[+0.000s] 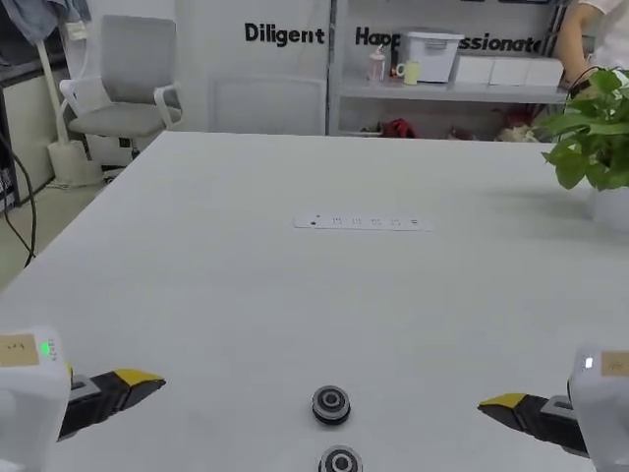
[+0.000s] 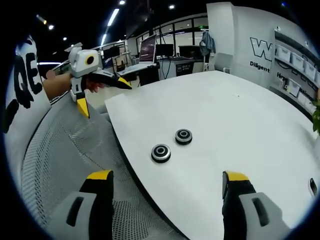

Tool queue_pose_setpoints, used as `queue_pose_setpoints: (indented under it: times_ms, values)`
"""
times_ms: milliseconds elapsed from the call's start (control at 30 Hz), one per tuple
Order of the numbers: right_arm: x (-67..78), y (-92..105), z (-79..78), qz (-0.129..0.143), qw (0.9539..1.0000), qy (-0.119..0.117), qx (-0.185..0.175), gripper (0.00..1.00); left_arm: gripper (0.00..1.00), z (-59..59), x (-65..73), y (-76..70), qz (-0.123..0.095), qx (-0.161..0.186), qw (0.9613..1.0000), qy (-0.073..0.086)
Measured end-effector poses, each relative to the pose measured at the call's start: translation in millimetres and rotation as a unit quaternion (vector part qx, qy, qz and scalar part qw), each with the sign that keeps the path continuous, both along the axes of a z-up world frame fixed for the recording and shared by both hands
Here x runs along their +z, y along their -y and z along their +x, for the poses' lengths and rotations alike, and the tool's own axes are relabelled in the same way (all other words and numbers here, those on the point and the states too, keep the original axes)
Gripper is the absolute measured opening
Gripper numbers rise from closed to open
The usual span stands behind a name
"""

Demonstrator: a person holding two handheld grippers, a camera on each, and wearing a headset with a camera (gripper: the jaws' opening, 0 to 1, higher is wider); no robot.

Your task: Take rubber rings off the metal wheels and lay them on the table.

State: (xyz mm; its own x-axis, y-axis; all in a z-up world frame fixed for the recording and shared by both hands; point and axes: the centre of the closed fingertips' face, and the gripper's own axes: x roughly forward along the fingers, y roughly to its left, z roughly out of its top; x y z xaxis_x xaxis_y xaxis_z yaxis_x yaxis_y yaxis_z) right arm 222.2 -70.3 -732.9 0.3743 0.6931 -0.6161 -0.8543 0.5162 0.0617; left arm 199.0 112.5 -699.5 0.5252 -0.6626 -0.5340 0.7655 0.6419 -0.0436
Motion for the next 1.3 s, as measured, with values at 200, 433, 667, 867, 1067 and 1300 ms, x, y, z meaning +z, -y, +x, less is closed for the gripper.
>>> queue_pose_setpoints:
  times_ms: [200,433,667,867,1067,1300]
  values:
    - [-2.6,2.0,5.5,-0.010,0.9999,0.007,0.004,0.86,0.97,1.9,-3.3,-0.2,0.008,-0.008,0.9999,0.001]
    - [-6.2,4.2,13.8,-0.008,0.9999,0.003,0.005,0.84,0.95,7.0,-5.6,2.1,0.019,-0.029,0.9994,0.007]
    - [-11.0,3.9,24.2,-0.005,0.9999,0.002,0.009,0.83,0.94,17.8,-6.6,3.1,0.028,-0.043,0.9986,0.012]
    - [-21.0,3.4,29.3,-0.008,0.9998,-0.001,0.019,0.82,0.91,23.9,-8.8,8.2,0.024,-0.055,0.9981,0.014]
    - [-30.3,0.6,30.2,-0.011,0.9991,-0.002,0.042,0.81,0.91,31.4,-14.4,6.9,0.035,-0.062,0.9974,0.014]
    - [-38.7,-6.9,36.6,0.001,0.9981,-0.005,0.061,0.76,0.89,37.0,-22.1,9.1,0.036,-0.074,0.9966,0.003]
